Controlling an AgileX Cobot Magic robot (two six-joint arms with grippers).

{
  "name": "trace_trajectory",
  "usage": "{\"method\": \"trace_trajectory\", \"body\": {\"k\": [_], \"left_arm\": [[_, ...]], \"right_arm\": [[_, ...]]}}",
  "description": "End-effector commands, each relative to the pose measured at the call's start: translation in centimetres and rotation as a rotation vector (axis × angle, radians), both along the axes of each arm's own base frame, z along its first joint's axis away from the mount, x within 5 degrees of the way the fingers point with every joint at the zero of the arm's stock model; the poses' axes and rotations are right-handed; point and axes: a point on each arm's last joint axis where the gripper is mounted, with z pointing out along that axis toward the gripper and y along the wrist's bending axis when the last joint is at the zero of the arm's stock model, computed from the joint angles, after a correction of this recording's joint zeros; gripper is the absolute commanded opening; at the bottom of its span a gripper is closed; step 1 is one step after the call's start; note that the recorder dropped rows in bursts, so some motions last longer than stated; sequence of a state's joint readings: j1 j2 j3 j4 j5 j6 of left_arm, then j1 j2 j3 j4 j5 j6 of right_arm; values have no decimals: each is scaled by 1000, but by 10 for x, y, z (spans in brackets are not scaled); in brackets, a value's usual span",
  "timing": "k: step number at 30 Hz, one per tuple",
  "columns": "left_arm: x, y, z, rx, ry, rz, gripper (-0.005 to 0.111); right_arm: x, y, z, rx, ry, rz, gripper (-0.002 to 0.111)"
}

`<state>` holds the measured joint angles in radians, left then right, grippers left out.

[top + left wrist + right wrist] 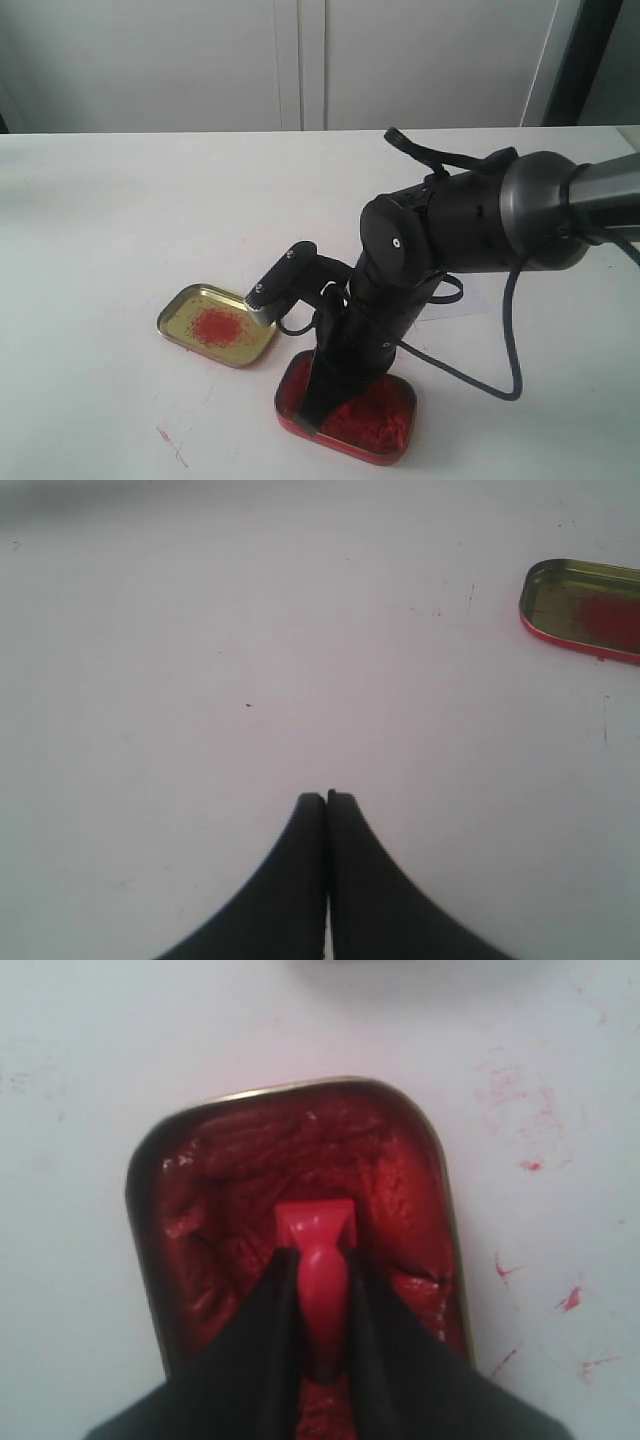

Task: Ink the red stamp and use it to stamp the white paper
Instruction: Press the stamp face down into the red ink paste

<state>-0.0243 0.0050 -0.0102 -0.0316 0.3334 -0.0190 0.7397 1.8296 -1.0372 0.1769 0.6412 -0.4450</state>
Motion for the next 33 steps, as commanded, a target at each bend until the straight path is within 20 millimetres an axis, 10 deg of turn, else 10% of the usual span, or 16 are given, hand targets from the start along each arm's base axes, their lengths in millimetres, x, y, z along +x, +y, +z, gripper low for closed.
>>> {"method": "trace_trajectory", "body": {"k": [1, 33], "left_arm": [[0, 0, -3, -8, 9, 3, 0], [0, 0, -3, -8, 9, 3, 0]], "right_arm": [[-7, -7, -26, -105, 111, 12, 0], [-26, -26, -66, -244, 246, 4, 0]]}}
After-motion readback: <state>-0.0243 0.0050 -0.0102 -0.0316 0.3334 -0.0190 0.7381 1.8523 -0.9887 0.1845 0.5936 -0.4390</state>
